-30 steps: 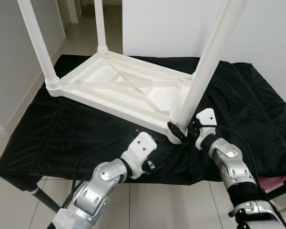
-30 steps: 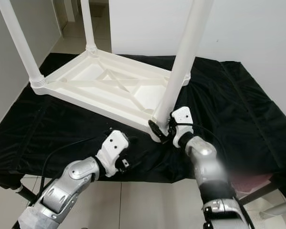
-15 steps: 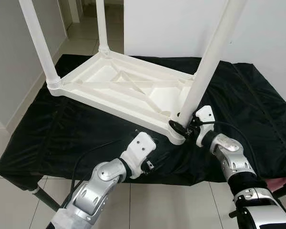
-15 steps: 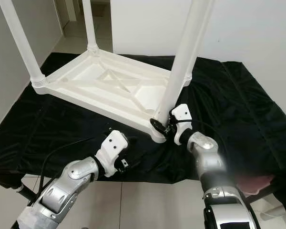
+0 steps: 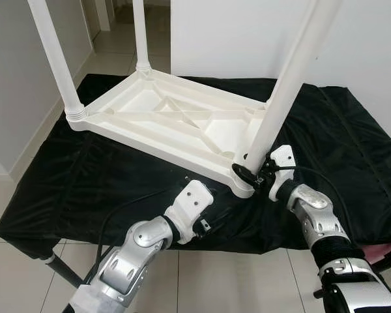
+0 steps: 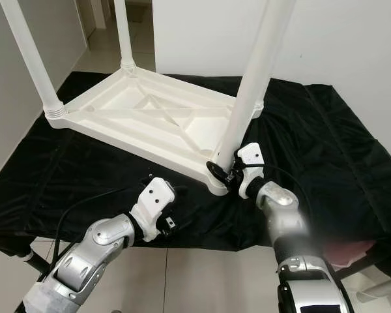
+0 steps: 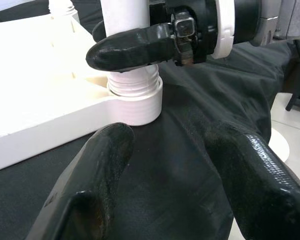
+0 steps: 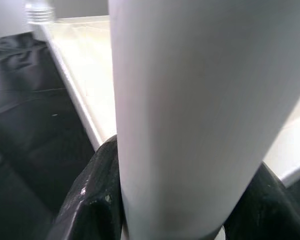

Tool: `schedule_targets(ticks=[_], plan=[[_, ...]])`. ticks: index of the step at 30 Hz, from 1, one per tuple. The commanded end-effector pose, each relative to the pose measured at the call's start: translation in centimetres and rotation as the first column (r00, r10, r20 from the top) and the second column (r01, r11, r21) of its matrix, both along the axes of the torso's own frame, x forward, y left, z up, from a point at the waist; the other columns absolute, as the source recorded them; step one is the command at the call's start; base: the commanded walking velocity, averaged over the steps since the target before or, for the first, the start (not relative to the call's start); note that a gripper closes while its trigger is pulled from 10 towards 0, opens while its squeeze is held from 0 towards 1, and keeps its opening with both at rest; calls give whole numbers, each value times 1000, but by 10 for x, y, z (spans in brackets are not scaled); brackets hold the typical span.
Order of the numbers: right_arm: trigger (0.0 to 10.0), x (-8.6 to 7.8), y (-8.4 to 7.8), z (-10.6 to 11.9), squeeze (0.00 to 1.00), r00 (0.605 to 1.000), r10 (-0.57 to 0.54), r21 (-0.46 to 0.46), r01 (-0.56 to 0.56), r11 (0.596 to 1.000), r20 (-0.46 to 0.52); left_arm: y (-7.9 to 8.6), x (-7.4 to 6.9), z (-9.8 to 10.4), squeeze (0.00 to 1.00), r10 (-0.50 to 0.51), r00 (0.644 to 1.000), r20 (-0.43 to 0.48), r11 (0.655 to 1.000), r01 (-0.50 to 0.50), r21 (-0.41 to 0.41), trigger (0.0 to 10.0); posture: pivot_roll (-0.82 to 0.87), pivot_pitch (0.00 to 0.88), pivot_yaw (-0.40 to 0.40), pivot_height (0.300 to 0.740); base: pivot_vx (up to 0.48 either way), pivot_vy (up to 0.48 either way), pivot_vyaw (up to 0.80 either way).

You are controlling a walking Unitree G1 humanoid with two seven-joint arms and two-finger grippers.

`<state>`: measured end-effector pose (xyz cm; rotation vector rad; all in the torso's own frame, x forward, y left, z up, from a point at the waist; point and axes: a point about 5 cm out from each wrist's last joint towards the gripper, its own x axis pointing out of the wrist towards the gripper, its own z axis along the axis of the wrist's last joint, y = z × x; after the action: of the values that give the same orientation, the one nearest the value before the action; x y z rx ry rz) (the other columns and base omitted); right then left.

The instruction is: Building children table

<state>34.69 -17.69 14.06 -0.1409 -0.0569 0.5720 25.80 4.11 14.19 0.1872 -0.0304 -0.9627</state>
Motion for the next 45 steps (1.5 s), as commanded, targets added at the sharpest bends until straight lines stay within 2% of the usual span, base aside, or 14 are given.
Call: schedule_targets(ticks=[1,9,13,17,19,21,22,25,26,34,35,39,40,45], plan=[[10000,-3,-2,-10,0,996,-74,-12,73,997,-41,-1,-4,-2,0,-39,999,-18,999,39,2,10000,17,47,-23,740,0,0,0],[10000,-9,4,-13,0,958,-281,45,283,958,-60,-2,-5,-2,0,-46,999,-21,999,46,6,10000,14,48,-21,740,0,0,0],[10000,-12,10,-16,0,889,-445,99,455,885,-107,-2,-6,-3,0,-50,998,-24,999,50,4,10000,15,47,-26,740,0,0,0],[10000,-16,19,-16,0,850,-515,112,526,843,-113,-3,-6,-3,0,-52,998,-25,999,52,4,10000,15,47,-26,740,0,0,0],[10000,-20,30,-16,0,795,-597,130,607,784,-109,-4,-6,-3,0,-54,998,-25,999,54,2,10000,15,47,-26,740,0,0,0],[10000,-22,33,-15,0,779,-617,134,627,768,-108,-5,-6,-3,0,-55,998,-25,999,55,1,10000,15,47,-26,740,0,0,0],[10000,-23,36,-16,0,740,-658,147,673,725,-138,-5,-7,-3,0,-55,998,-24,998,55,2,10000,19,39,-33,740,0,0,0],[10000,-24,42,-16,0,698,-693,165,716,678,-180,-6,-7,-3,0,-56,998,-25,998,56,-1,10000,20,37,-35,740,0,0,0],[10000,-24,48,-13,0,726,-666,171,688,706,-171,-7,-7,-3,0,-58,998,-25,998,58,-3,10000,16,33,-35,740,0,0,0],[10000,-27,41,-14,0,750,-642,171,661,730,-157,-8,-7,-3,0,-62,998,-23,998,62,-2,10000,12,27,-38,740,0,0,0],[10000,-27,40,-13,341,760,-633,177,650,739,-144,-8,-7,-3,0,-63,998,-22,998,62,-3,10000,12,26,-39,740,0,0,0],[10000,-28,40,-12,341,763,-632,180,647,741,-135,-8,-6,-3,0,-63,998,-21,998,63,-4,10000,12,26,-39,740,0,0,0],[10000,-28,37,-10,1000,772,-623,192,635,748,-124,-9,-6,-3,0,-64,998,-21,998,63,-4,10000,7,24,-40,740,0,0,0],[10000,-28,27,-3,1000,844,-533,236,532,813,-63,-11,-6,-3,0,-65,998,-21,998,65,-8,10000,5,22,-45,740,0,0,0]])
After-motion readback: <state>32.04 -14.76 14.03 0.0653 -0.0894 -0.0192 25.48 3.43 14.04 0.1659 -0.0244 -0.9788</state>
